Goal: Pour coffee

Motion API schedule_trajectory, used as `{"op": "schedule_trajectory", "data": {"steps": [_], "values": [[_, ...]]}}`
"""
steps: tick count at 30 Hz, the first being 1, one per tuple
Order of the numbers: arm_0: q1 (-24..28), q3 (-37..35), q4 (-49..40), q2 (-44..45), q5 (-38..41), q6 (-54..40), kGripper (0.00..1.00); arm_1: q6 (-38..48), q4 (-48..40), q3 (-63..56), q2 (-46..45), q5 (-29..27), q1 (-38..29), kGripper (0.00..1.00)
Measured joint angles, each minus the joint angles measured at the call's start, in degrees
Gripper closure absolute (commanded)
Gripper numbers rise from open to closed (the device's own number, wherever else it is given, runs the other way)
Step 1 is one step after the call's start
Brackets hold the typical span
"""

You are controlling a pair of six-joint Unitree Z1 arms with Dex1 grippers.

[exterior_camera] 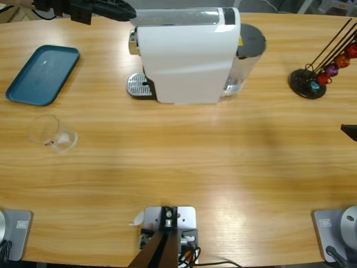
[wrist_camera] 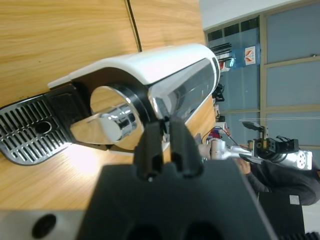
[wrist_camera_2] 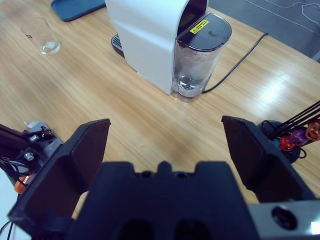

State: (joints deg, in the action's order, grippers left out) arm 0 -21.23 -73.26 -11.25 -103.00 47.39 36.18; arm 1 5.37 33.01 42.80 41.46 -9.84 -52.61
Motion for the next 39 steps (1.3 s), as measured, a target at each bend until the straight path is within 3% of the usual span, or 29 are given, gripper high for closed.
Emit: {"op": "schedule_trajectory", "data": {"steps": [18,24,25,26,27,28,31,34,36,39], "values": [[-0.18,-0.19,0.0,0.74,0.1,0.19,1.0,0.0,-0.07,-0.1,-0.03,-0.19,0.0,0.0],[-2.91,-5.5,0.21,5.14,0.79,0.37,1.0,0.0,-0.07,-0.45,-0.03,-0.79,0.0,0.0],[-3.12,-5.96,0.21,5.54,0.79,0.37,0.964,0.0,-0.07,-0.47,-0.03,-0.8,0.0,0.0],[-3.31,-6.41,0.21,5.69,0.79,0.37,0.471,0.0,-0.08,-0.48,-0.07,-0.82,0.0,0.0],[-3.45,-6.72,0.21,5.7,0.79,0.37,0.085,0.0,-0.08,-0.51,-0.09,-0.83,0.0,0.0],[-3.62,-6.89,0.21,5.7,0.79,0.37,0.014,0.0,-0.08,-0.51,-0.09,-0.85,0.0,0.0],[-4.75,-7.25,0.49,5.7,0.82,-0.36,0.009,0.0,-0.08,-0.52,-0.09,-0.88,0.0,0.0],[-6.41,-6.46,1.03,6.36,-1.35,-7.07,0.004,0.0,-0.08,-0.52,-0.1,-1.57,0.0,0.0],[-8.37,-4.05,1.17,8.6,-8.27,-13.16,0.004,0.0,-0.07,-0.5,-0.09,-3.17,0.03,0.0],[-13.51,1.06,0.99,13.8,-25.23,-22.83,0.004,0.26,0.01,-0.45,-0.09,-5.72,2.0,0.0]]}}
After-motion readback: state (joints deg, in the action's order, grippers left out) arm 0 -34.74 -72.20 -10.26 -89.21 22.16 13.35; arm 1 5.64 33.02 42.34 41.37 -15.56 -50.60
